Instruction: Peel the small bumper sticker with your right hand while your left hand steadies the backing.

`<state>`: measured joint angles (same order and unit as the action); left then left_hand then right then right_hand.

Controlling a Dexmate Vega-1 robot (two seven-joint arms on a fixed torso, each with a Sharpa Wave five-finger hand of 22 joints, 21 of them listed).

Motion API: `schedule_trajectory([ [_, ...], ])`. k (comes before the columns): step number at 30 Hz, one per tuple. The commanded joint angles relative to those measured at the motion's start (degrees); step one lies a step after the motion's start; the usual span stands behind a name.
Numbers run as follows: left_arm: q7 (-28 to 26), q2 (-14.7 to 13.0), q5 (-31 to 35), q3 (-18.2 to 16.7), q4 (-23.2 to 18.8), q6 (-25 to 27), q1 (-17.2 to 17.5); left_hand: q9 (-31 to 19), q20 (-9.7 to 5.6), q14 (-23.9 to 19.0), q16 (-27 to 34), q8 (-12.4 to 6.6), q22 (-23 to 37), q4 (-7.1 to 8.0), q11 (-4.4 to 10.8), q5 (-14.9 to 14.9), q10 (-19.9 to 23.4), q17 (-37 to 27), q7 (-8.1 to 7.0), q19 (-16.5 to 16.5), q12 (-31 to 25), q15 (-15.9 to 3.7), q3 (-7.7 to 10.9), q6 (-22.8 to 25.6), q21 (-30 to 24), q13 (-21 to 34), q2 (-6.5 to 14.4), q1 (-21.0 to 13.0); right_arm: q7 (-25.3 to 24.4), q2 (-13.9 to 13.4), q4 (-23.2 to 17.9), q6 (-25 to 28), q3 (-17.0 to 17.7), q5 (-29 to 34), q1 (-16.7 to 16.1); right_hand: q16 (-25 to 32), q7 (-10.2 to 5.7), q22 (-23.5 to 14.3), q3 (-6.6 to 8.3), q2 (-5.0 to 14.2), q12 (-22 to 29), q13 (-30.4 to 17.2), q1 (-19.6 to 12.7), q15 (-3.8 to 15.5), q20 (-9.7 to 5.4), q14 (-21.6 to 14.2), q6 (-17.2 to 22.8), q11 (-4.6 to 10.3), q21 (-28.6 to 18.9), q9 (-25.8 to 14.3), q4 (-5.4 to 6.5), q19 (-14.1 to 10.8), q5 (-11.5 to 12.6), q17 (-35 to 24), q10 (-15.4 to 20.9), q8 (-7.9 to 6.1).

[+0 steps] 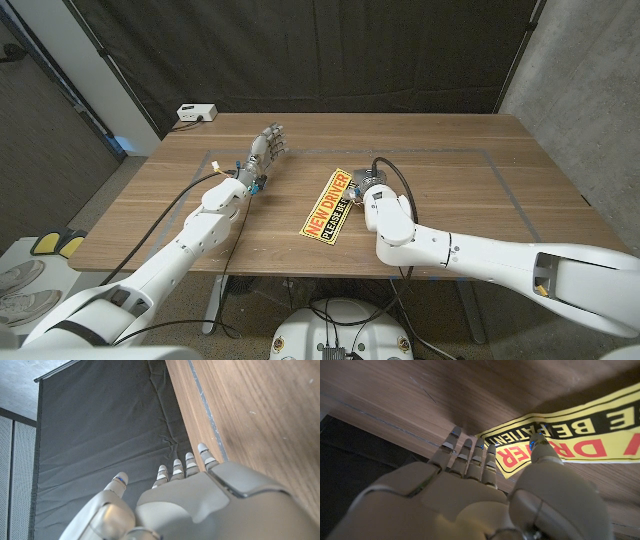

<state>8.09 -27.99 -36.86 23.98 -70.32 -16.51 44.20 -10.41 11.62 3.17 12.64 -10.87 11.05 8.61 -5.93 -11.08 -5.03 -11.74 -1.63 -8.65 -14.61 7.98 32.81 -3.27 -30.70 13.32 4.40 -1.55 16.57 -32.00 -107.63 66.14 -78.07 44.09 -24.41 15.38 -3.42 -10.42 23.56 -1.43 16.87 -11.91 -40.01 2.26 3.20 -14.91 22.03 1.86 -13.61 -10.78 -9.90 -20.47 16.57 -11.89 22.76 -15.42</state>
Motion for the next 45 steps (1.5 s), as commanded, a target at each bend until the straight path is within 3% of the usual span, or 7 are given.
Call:
schedule_trajectory([
  [1, 0.41, -0.34, -0.24, -0.32, -0.19, -0.32, 0.24, -0.17, 0.49, -0.09, -0.34, -0.19, 0.33, 0.0, -0.47, -0.03, 0.21, -0.05, 0.01, 0.27, 0.07, -0.01, -0.38, 0.25, 0.05, -0.03, 1.81, 0.23, -3.33, 1.81, 3.9, 3.22, -4.36, 6.41, 0.45, 1.86, -1.4, -0.09, -0.62, -0.03, 1.5, -0.38, -4.44, 4.63, -1.04, -4.72, 5.61, 1.28, -0.8, -0.19, 0.08, -3.03, 1.42, -1.0, 4.57, -1.31],
  [12, 1.16, -0.27, -0.44, -0.32, 0.57, -0.35, -0.31, -0.17, 0.48, -0.1, -0.34, -0.17, 0.34, 0.05, -0.48, -0.04, 0.15, -0.07, 0.03, 0.29, 0.12, -0.06, -0.49, 0.24, 0.12, -0.04, 1.73, 0.32, -11.46, 1.26, 5.8, 0.08, -0.4, 8.13, -4.8, 8.46, -3.41, -0.31, -2.58, 1.22, 6.05, -2.09, -12.31, 9.28, -2.92, -15.37, 17.69, 3.54, -1.84, -0.19, 0.36, -7.81, 2.81, -5.64, 15.11, -4.15],
  [16, 0.98, -0.38, -0.46, -0.36, 0.43, -0.02, -0.36, -0.17, 0.5, -0.05, -0.36, -0.18, 0.34, 0.08, -0.49, -0.04, 0.13, -0.08, 0.0, 0.3, 0.14, -0.04, -0.55, 0.27, 0.15, -0.04, 1.7, 0.36, -8.51, 1.33, 5.39, 0.56, 0.18, 8.11, -4.9, 10.7, -3.63, -0.51, -4.99, -0.17, 7.12, -3.3, -14.75, 9.67, -3.58, -16.63, 16.55, 5.02, -2.18, -0.15, 0.7, -9.01, 3.01, -8.85, 15.43, -2.48],
  [22, 1.31, -0.31, -0.46, -0.36, 0.89, -0.23, -0.6, -0.17, 0.5, -0.07, -0.35, -0.19, 0.35, 0.13, -0.48, -0.06, 0.15, -0.09, 0.13, 0.43, 0.15, -0.05, -0.58, 0.31, 0.14, -0.04, 1.73, 0.39, 0.28, 0.2, 1.59, 0.97, 0.96, 5.18, -2.54, 4.41, -0.23, -0.59, -11.42, -0.23, 0.74, -1.96, -2.23, 4.41, -0.2, -5.2, 6.54, 0.51, 0.3, -0.37, 8.25, -3.26, 4.02, -9.53, 3.85, 3.39],
  [31, 1.55, -0.25, -0.57, -0.4, 1.31, -0.34, -0.68, -0.17, 0.51, -0.15, -0.32, -0.13, 0.35, 0.18, -0.52, -0.1, 0.16, -0.09, 0.18, 0.5, 0.16, -0.04, -0.53, 0.18, 0.17, -0.04, 1.92, 0.38, 6.03, 1.04, 2.19, 0.57, -0.47, 3.0, 0.72, -0.33, 1.64, -0.6, -17.28, -2.77, -3.37, -1.4, 7.53, 1.09, 1.33, 2.24, -1.28, -1.91, 2.17, -0.45, 12.62, 2.69, 3.34, -8.62, -4.03, 5.08],
  [37, 1.87, -0.3, -0.72, -0.56, 1.55, -0.7, -0.64, -0.18, 0.52, -0.21, -0.3, -0.12, 0.36, 0.21, -0.5, -0.13, 0.19, -0.09, 0.14, 0.51, 0.16, -0.09, -0.47, 0.15, 0.19, -0.04, 2.07, 0.35, 4.91, 3.57, 7.45, 2.94, -6.74, 9.33, 2.8, 0.75, -2.81, -0.64, -16.14, -3.57, -2.95, -1.67, -6.01, 6.69, -3.13, -1.94, -0.62, 3.39, 0.74, -0.42, 5.38, 1.34, 4.78, -7.94, -1.4, 3.23],
  [45, 1.85, -0.43, -0.74, -0.66, 1.79, -0.54, -0.77, -0.17, 0.55, -0.2, -0.31, -0.13, 0.36, 0.21, -0.46, -0.13, 0.11, -0.1, 0.07, 0.45, 0.2, -0.16, -0.52, 0.18, 0.26, -0.04, 2.03, 0.37, -9.09, 3.72, 9.94, -1.48, -2.54, 11.18, -2.91, 8.66, -4.88, -0.77, -15.13, 2.59, 3.06, -3.6, -17.01, 10.46, -4.51, -15.88, 16.69, 4.71, -2.67, -0.34, 2.16, -7.52, 5.96, -12.25, 13.89, -1.49],
])
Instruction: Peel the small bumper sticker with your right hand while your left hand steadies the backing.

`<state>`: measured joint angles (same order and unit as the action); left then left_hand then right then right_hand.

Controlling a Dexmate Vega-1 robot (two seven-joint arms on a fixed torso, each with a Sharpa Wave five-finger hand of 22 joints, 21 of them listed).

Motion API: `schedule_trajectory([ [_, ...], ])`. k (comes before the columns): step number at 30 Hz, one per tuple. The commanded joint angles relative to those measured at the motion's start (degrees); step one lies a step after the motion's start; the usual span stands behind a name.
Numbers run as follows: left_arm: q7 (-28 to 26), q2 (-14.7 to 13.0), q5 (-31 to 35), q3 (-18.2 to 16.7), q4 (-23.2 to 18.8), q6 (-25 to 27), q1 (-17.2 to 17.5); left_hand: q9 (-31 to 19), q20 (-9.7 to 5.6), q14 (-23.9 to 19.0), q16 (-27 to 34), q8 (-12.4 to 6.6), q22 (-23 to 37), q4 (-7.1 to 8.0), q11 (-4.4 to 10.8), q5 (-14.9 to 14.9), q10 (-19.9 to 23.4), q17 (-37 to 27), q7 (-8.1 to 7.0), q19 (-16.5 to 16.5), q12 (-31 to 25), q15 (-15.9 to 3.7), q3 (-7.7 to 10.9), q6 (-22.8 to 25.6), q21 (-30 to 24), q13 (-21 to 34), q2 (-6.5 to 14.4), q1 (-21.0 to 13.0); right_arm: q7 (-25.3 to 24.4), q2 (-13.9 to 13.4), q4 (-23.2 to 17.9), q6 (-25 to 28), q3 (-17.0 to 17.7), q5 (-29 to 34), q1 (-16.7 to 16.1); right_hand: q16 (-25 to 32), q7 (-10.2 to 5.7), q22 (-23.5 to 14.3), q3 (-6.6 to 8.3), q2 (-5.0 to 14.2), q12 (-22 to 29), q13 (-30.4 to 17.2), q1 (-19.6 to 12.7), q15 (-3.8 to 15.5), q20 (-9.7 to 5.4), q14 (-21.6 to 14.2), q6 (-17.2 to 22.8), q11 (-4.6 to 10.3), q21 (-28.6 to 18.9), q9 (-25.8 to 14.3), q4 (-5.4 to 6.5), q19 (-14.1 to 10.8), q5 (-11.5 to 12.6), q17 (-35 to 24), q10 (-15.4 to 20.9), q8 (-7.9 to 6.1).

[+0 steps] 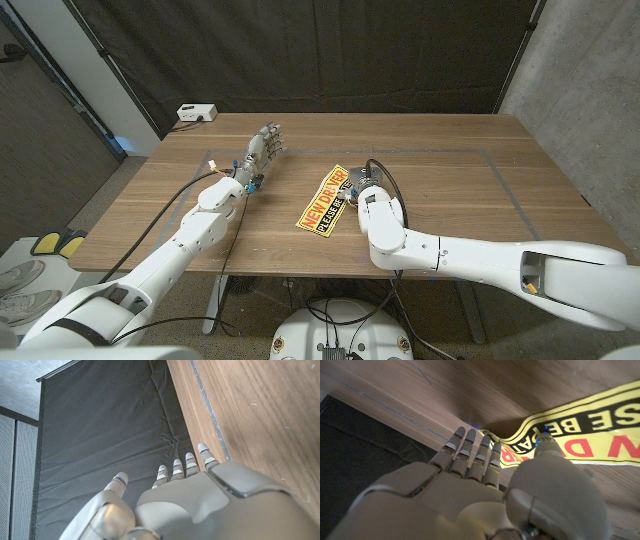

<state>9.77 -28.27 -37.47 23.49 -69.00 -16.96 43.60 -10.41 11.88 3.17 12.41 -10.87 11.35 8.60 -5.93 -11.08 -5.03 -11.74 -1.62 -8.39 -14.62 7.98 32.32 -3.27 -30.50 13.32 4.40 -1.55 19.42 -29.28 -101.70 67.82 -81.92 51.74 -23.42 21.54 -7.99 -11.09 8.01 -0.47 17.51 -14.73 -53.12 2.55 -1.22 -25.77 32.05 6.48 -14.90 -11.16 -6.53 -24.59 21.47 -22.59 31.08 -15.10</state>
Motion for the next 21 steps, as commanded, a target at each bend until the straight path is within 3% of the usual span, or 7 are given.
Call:
schedule_trajectory([
  [1, 0.44, -0.03, -0.24, -0.16, 0.82, -0.11, -0.35, -0.17, 0.29, -0.17, -0.1, -0.14, 0.06, 0.22, -0.47, -0.13, 0.13, -0.1, 0.06, 0.19, 0.21, -0.17, -0.04, 0.2, 0.07, -0.04, 2.0, 0.37, -17.29, 0.96, 4.27, -4.69, 3.28, 3.38, -6.01, 2.93, -0.25, -0.09, 0.58, 2.03, 3.1, -0.9, -4.42, 10.1, 0.06, -6.58, 8.43, 0.09, -1.57, 0.09, -1.28, -3.89, 1.26, -1.72, 7.21, -2.26],
  [6, 1.08, 0.22, -0.28, 0.1, 1.82, 0.11, -0.93, -0.17, 0.26, -0.06, -0.15, -0.1, 0.06, 0.19, -0.54, -0.12, 0.06, -0.09, 0.0, 0.14, 0.25, -0.15, -0.11, 0.12, 0.12, -0.04, 1.88, 0.38, -35.98, 2.0, 6.38, -11.63, 11.66, 0.75, -13.64, 3.12, -0.62, 0.0, 2.87, 5.4, 4.95, -0.94, -7.35, 10.34, 0.23, -11.66, 13.59, -0.2, -2.42, 0.37, -1.64, -6.09, 1.91, -1.68, 12.49, -3.18],
  [14, 2.16, 0.41, -0.24, 0.55, 2.84, 0.65, -1.92, -0.17, 0.27, 0.07, -0.22, -0.07, 0.06, 0.14, -0.51, -0.1, -0.06, -0.09, 0.01, 0.04, 0.31, 0.08, -0.22, 0.03, 0.21, -0.04, 1.69, 0.38, -62.54, 6.96, 12.26, -23.45, 22.92, -5.79, -21.81, 1.8, -0.47, 0.04, 2.82, 5.4, 4.37, -0.49, -6.22, 10.06, 1.09, -12.04, 13.53, -0.59, -2.95, 0.49, -0.94, -7.46, 1.35, -1.11, 12.35, -2.41],
  [19, 4.53, -0.4, 0.37, 1.51, 3.48, 1.67, -3.19, -0.16, 0.0, 0.01, -0.23, -0.1, 0.05, -0.17, -0.24, -0.05, 0.06, -0.03, -0.27, 0.02, 0.27, -0.07, -0.31, 0.08, 0.28, -0.05, 1.3, 0.19, -72.08, 9.58, 15.19, -28.83, 26.35, -8.79, -23.65, 1.5, -0.44, 0.06, 2.96, 5.49, 4.26, -0.35, -6.13, 9.97, 1.31, -12.47, 13.82, -0.56, -3.23, 0.5, -0.89, -8.19, 1.2, -0.93, 12.51, -2.31],
  [21, 7.24, -0.83, 0.37, 2.08, 4.5, 1.92, -4.23, -0.14, -0.22, -0.13, -0.31, -0.26, -0.06, -1.72, -0.07, 0.09, 0.5, 0.2, -0.48, 0.03, 0.14, -0.14, -0.18, 0.17, 0.5, -0.08, 0.33, -1.06, -74.62, 10.19, 15.89, -30.81, 27.21, -9.74, -24.01, 1.19, -0.45, 0.06, 2.93, 5.37, 3.84, -0.22, -5.88, 9.88, 1.3, -12.6, 13.46, -0.77, -3.29, 0.51, -0.8, -8.33, 1.04, -0.79, 11.85, -1.98],
])
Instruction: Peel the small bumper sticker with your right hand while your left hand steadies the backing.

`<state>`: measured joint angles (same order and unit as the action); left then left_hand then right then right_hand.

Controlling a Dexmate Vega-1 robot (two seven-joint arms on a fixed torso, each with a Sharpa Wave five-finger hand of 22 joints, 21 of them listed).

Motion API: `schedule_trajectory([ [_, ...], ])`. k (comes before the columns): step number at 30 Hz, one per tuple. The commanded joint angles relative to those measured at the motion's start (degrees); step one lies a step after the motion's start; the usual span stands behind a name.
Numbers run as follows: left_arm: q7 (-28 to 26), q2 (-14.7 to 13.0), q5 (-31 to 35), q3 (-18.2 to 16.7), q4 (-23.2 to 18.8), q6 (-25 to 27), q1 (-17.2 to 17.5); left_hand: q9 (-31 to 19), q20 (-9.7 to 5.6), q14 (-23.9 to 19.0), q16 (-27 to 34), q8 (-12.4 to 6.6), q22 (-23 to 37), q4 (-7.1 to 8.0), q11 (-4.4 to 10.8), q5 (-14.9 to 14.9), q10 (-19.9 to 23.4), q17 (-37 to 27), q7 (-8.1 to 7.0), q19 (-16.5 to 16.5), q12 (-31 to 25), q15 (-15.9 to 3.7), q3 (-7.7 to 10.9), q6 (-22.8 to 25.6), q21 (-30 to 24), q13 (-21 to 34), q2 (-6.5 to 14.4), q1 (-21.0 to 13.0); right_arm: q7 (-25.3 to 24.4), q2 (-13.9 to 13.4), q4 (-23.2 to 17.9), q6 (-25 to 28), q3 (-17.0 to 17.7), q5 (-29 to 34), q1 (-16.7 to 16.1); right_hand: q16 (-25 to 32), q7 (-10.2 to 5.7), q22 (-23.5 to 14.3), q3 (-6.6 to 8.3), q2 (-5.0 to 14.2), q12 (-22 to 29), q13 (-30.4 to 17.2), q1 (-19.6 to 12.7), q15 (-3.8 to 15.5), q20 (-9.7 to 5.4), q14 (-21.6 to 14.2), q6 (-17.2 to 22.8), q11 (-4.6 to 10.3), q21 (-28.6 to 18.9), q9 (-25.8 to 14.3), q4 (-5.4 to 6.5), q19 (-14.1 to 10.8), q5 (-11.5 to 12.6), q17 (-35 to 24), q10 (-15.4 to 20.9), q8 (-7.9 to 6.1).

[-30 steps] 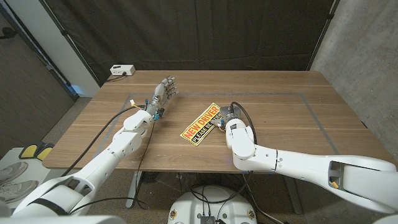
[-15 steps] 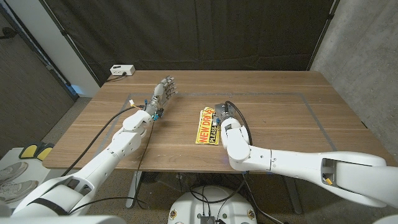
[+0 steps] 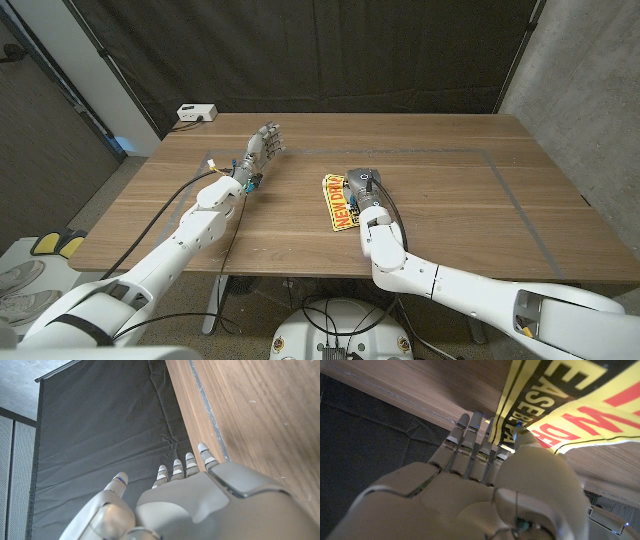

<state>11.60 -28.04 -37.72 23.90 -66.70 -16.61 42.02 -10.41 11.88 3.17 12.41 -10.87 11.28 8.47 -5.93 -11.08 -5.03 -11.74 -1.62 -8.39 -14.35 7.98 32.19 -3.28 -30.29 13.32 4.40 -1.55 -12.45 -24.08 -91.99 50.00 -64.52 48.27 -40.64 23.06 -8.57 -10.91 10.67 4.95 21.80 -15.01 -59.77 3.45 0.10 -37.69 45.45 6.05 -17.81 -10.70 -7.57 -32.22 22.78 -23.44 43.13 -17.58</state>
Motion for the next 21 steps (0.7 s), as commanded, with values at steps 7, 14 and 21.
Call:
schedule_trajectory([
  [7, 8.46, -0.9, 0.5, 2.24, 3.56, 1.41, -3.92, -0.15, -0.14, -0.76, -0.29, -0.97, -0.11, -4.76, -0.14, 0.4, 1.85, 0.53, -0.14, 0.06, -0.55, -0.07, 0.71, 1.76, 0.74, -0.11, -0.56, -3.83, -50.69, 6.9, 9.59, -18.1, 11.16, -7.42, -6.52, -1.06, -0.21, -0.12, 0.79, 0.16, 0.04, 0.49, 0.62, 9.25, -0.08, -2.01, 2.83, 0.46, -0.81, 0.07, 0.05, -1.77, -0.69, 0.39, 2.59, 0.05],
  [14, 9.03, -1.16, 0.81, 2.63, 3.34, 2.15, -4.26, -0.14, 0.03, -0.76, -0.35, -0.84, -0.12, -5.52, -0.16, 0.48, 1.66, 0.58, -0.21, 0.04, -0.44, -0.02, 0.84, 1.55, 0.88, -0.11, -0.82, -4.41, -51.55, 8.84, 10.19, -21.84, 15.12, -2.79, -8.52, -1.46, -0.39, -0.13, 0.84, -0.1, -0.14, 0.74, 0.57, 9.07, -0.04, -2.45, 4.55, 0.71, -0.81, 0.11, -0.11, -1.72, -1.11, 0.32, 3.31, -0.1],
  [21, 12.58, -2.31, 1.58, 3.74, 3.22, 2.85, -5.66, -0.17, -0.02, -1.28, -0.28, -1.32, -0.05, -7.4, -0.03, 0.73, 2.85, 0.67, 0.24, -0.31, -0.83, -0.16, 1.03, 3.12, 1.32, -0.11, -1.57, -5.76, -51.55, 14.88, 12.96, -29.31, 24.9, 7.79, -13.08, -1.74, -0.38, -0.14, 0.98, 0.04, -0.23, 0.74, 0.57, 9.19, -0.17, -2.43, 4.76, 0.66, -0.86, 0.12, -0.09, -1.82, -1.22, 0.34, 3.4, 0.01],
])
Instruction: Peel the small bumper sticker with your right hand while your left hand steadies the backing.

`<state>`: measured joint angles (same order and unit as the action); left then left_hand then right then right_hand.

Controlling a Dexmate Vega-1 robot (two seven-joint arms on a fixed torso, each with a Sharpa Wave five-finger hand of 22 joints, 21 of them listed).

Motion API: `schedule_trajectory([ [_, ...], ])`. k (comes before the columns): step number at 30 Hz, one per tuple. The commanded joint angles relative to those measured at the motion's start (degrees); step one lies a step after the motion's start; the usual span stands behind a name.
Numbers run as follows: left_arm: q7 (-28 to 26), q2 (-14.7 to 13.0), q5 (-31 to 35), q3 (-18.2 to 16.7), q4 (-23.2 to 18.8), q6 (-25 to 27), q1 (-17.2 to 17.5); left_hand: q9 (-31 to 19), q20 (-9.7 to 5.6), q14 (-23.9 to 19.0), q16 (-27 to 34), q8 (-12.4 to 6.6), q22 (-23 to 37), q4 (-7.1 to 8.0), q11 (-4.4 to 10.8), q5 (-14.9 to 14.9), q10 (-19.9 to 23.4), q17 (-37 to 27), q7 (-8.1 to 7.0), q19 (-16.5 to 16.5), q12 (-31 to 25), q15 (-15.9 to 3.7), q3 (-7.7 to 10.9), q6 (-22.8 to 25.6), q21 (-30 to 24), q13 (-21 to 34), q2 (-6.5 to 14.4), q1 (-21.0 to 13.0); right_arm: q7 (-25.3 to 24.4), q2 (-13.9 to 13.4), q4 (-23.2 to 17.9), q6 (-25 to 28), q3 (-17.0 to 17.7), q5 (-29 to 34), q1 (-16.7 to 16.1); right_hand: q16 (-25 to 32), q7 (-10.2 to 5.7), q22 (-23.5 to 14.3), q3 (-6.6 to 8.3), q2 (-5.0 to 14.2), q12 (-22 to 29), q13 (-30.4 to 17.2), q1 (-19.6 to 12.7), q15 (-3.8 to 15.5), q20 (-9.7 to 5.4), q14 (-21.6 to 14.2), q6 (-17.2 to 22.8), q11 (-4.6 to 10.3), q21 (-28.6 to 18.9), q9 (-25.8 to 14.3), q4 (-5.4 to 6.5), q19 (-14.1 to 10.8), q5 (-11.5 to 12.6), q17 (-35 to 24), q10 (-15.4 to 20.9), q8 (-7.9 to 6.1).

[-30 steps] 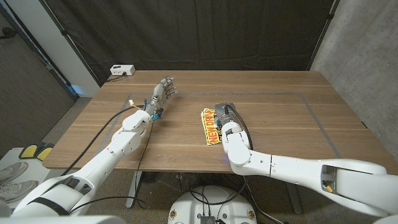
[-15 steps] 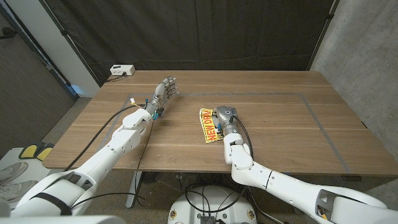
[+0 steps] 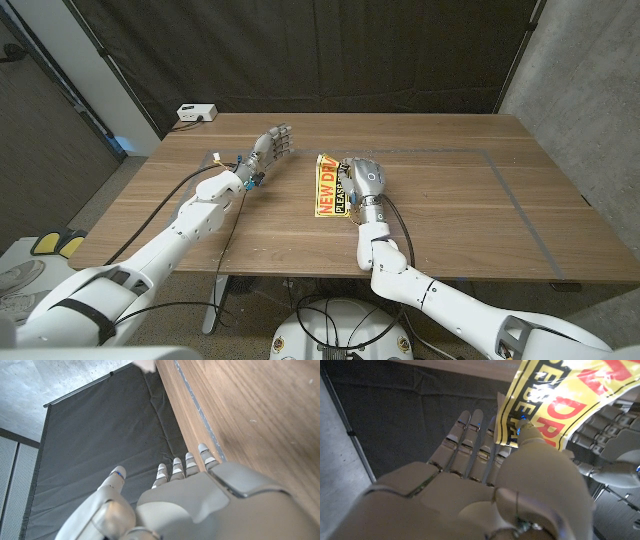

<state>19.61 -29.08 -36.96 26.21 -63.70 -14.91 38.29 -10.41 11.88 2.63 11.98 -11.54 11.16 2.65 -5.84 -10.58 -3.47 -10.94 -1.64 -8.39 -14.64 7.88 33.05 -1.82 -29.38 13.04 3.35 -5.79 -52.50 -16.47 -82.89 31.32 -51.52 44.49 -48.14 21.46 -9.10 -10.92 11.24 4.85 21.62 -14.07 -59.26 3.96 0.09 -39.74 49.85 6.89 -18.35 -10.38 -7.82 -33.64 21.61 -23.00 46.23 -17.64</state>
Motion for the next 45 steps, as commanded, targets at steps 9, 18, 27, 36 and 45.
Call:
schedule_trajectory([
  [9, 13.15, -1.07, -1.03, 2.36, 1.58, 1.61, -4.64, -0.93, 0.37, -10.03, 3.21, -6.57, 0.93, -10.59, 1.53, 0.62, 13.31, -1.07, 0.33, 3.16, -5.45, -2.49, 0.89, 24.52, 0.24, 1.89, -0.75, -8.68, -11.5, 14.57, 7.41, -15.5, 21.35, 27.74, -9.46, -0.7, 0.28, -0.15, 0.52, 0.04, -0.29, -0.31, 0.03, 8.62, -0.66, -0.01, -0.47, -0.2, -0.43, -0.2, 0.09, -0.6, -0.22, -0.02, -0.05, 0.65],
  [18, 19.99, 1.8, -3.88, 2.13, 3.89, -0.67, -6.28, -1.59, 0.27, -20.78, 10.77, -9.03, 3.37, -12.76, 5.97, 0.64, 25.03, -6.1, -0.62, 9.53, -12.46, -7.17, -0.08, 35.18, -4.12, 6.09, 2.57, -18.72, -11.5, 17.84, 9.13, -18.39, 25.88, 36.72, -10.6, -1.46, 0.2, -0.16, 0.63, -0.11, -0.66, -0.46, 0.08, 8.58, -1.3, 0.52, -1.38, -0.13, -0.44, -0.22, 0.05, -0.58, -0.35, 0.12, -0.73, 1.3],
  [27, 4.03, 1.57, 5.24, 1.42, -1.44, -9.58, -2.17, -0.93, -1.56, -19.57, 18.38, -5.52, 6.62, -14.19, 9.91, -0.51, 23.52, -17.84, -9.98, 12.08, -19.35, -10.29, 1.69, 34.11, -10.68, 13.37, 3.5, -46.83, -11.5, 19.99, 8.7, -22.02, 29.03, 36.72, -11.59, -1.94, 0.17, -0.17, 0.68, 0.02, -0.84, -0.56, 0.46, 8.44, -1.42, 0.77, -1.35, -0.19, -0.44, -0.24, 0.3, -0.49, -0.47, 0.12, -0.96, 1.52],
  [36, -5.97, -0.61, 11.52, 1.94, -6.81, -8.7, -0.17, -2.0, -2.85, -18.4, 21.32, -6.74, 7.29, -13.06, 12.15, -2.2, 22.32, -23.38, -9.91, 11.49, -21.81, -12.17, -1.25, 43.33, -16.66, 16.16, 0.55, -67.71, -11.5, 21.24, 7.77, -25.09, 30.88, 36.43, -12.19, -2.13, 0.12, -0.18, 0.67, 0.1, -0.92, -0.63, 0.82, 8.42, -1.34, 0.69, -1.36, -0.2, -0.42, -0.26, 0.5, -0.38, -0.6, 0.03, -0.94, 1.69],
  [45, -9.9, -2.1, 17.28, 3.49, -8.64, -8.4, -1.21, -2.25, -3.5, -19.6, 22.88, -7.91, 7.04, -10.79, 12.75, 0.01, 23.9, -25.04, -9.45, 12.14, -23.58, -12.65, -7.9, 47.74, -18.72, 17.4, -2.85, -62.91, -11.5, 20.84, 8.48, -24.17, 29.93, 36.05, -11.32, -2.29, 0.2, -0.19, 0.69, 0.16, -0.98, -0.7, 1.0, 8.51, -1.24, 0.66, -1.45, -0.3, -0.43, -0.28, 0.58, -0.34, -0.72, -0.11, -0.9, 1.89],
])
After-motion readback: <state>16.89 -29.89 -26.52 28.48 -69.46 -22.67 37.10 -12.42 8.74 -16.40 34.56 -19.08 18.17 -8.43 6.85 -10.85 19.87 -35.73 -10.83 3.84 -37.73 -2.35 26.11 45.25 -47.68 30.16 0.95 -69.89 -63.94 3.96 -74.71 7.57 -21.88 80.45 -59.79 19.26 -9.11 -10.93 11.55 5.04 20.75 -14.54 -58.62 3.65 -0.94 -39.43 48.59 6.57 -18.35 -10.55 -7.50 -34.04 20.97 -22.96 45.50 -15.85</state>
